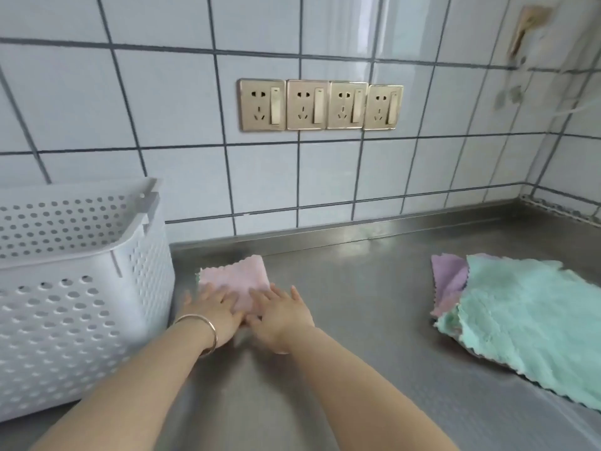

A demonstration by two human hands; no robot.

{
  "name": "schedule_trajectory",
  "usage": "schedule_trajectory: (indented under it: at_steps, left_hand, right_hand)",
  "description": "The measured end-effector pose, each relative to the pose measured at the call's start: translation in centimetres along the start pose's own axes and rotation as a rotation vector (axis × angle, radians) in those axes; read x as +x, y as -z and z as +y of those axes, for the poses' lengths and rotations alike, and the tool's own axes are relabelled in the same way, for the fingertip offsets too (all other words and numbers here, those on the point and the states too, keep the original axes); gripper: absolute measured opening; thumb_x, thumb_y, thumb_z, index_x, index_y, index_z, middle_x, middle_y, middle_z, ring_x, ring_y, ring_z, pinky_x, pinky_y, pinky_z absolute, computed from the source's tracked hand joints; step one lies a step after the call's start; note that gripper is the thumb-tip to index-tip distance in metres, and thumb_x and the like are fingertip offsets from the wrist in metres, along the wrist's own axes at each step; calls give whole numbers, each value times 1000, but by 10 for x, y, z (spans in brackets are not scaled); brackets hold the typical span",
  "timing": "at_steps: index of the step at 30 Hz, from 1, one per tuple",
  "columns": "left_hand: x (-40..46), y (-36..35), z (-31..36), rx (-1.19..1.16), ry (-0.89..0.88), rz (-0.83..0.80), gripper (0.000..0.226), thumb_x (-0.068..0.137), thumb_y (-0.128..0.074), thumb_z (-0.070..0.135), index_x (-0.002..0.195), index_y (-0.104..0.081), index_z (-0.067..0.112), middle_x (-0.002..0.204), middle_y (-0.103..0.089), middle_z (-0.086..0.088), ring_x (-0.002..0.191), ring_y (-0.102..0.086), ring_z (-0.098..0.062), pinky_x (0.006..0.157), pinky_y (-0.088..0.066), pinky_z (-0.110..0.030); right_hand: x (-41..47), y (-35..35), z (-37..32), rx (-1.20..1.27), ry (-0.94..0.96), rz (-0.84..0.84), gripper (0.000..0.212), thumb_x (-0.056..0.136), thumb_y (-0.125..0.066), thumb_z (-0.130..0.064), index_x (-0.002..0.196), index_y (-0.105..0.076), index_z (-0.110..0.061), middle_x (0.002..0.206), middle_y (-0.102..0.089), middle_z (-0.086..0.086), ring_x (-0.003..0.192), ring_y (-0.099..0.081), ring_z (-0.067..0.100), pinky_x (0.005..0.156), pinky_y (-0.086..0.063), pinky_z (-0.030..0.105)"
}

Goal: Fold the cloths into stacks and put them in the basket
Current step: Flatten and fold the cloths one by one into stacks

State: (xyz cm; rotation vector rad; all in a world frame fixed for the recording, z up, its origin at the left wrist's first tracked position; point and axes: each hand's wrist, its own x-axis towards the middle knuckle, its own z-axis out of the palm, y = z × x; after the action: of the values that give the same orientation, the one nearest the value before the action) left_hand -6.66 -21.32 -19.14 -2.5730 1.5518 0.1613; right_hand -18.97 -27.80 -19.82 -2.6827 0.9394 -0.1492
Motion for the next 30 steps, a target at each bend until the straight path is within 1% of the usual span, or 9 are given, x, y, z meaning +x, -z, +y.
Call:
schedule_trajectory:
  at_steps: [3,7,12,14,17,20,23,26,30]
  left_hand:
    - [-15,30,39,71,-140,215,49,90,-32,52,135,-38,34,149,-31,6,137,-29,-18,110,-28,-37]
    - [-37,42,111,-134,-367,230,50,92,-43,45,139,-37,29,145,-38,5,135,-33,-18,110,-31,-32]
    - [-58,30,231,-252,-651,226,46,90,-51,32,135,-44,25,139,-44,1,131,-39,-20,107,-32,-30]
    - [-60,26,262,-244,-714,272,46,85,-59,25,131,-50,23,135,-48,2,127,-43,-22,106,-36,-33]
    - [-58,21,291,-98,-887,458,55,52,-83,27,105,-68,28,109,-67,4,100,-64,-21,79,-56,-35]
    - [-54,25,307,29,-909,524,49,30,-88,43,76,-72,39,86,-71,16,78,-68,-9,61,-55,-21]
    - [-52,28,312,61,-956,495,39,33,-84,56,68,-72,43,80,-70,21,75,-67,-4,62,-52,-19]
    - [-47,26,314,141,-976,458,48,36,-76,68,75,-72,41,83,-70,19,77,-68,-5,65,-55,-25]
    - [-42,24,316,112,-965,517,34,43,-80,53,73,-71,41,77,-68,23,71,-66,-2,74,-48,-20]
  right_hand:
    - [-52,41,17,350,-91,558,38,85,-37,-26,115,-58,-15,113,-63,3,106,-54,24,90,-40,34]
    - [-144,52,87,271,-178,889,25,74,-42,-23,82,-65,-17,78,-67,-3,76,-59,22,65,-47,30]
    - [-241,53,183,5,-555,805,14,70,-62,-11,82,-68,-16,80,-67,0,81,-58,28,62,-45,31]
    - [-255,51,201,-80,-601,761,21,63,-71,-10,82,-68,-16,80,-66,1,78,-60,28,62,-49,34]
    - [-262,47,216,-152,-624,678,33,54,-76,-16,84,-65,-18,77,-63,-2,73,-60,25,58,-47,31]
    - [-260,50,222,-213,-604,625,40,45,-81,-29,79,-62,-23,71,-59,-6,65,-58,19,52,-45,26]
    - [-259,50,230,-250,-606,630,44,37,-84,-36,71,-58,-26,64,-55,-9,58,-55,15,46,-39,22]
    - [-257,48,241,-290,-577,653,33,42,-82,-32,63,-58,-24,62,-54,-7,56,-54,18,48,-32,22]
    - [-249,49,250,-381,-560,720,10,56,-65,-22,49,-59,-21,58,-53,-4,53,-54,22,45,-30,27]
